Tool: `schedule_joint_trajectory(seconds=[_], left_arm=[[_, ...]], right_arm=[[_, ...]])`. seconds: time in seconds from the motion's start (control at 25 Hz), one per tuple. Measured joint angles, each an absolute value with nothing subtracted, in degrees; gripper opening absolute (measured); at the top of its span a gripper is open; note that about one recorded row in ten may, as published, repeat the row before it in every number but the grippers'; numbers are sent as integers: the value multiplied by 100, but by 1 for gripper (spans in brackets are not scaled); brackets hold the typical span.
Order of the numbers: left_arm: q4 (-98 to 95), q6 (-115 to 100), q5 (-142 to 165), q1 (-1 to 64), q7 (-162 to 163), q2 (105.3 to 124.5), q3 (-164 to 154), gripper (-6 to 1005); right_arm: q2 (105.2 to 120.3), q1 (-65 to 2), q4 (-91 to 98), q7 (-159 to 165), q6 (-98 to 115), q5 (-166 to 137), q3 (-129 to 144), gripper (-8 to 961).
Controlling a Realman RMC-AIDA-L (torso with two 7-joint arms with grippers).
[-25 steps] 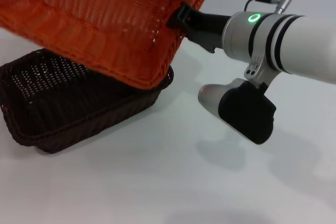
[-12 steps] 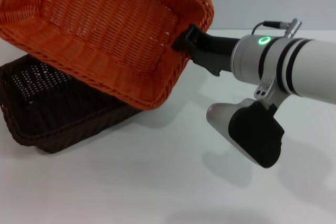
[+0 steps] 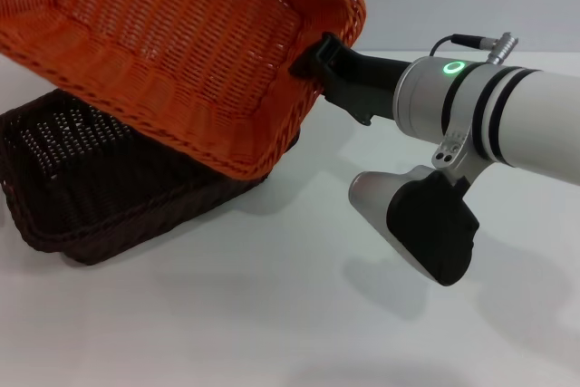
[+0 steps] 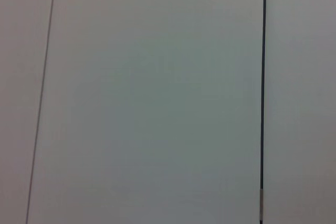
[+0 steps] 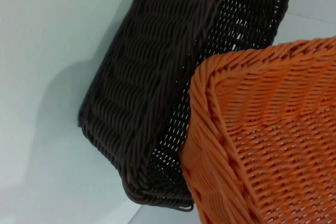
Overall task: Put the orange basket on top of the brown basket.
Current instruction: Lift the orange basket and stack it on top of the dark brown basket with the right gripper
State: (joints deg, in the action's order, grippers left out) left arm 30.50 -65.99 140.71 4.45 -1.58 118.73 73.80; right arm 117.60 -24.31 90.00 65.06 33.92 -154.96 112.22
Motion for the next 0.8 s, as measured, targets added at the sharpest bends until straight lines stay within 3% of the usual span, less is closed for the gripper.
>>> schedule_joint_trajectory(seconds=[0.56,0.8], left_arm=[[3049,-6618,14070,356,-158,11880,7332,635],[3104,-6596,14054,354,-158,11861,7328,635]], right_arm=[[11793,-2791,8285,6567,3101,-15412,11282,149],[11802,-2798,8130,6577,3117,-15371,11344,191]])
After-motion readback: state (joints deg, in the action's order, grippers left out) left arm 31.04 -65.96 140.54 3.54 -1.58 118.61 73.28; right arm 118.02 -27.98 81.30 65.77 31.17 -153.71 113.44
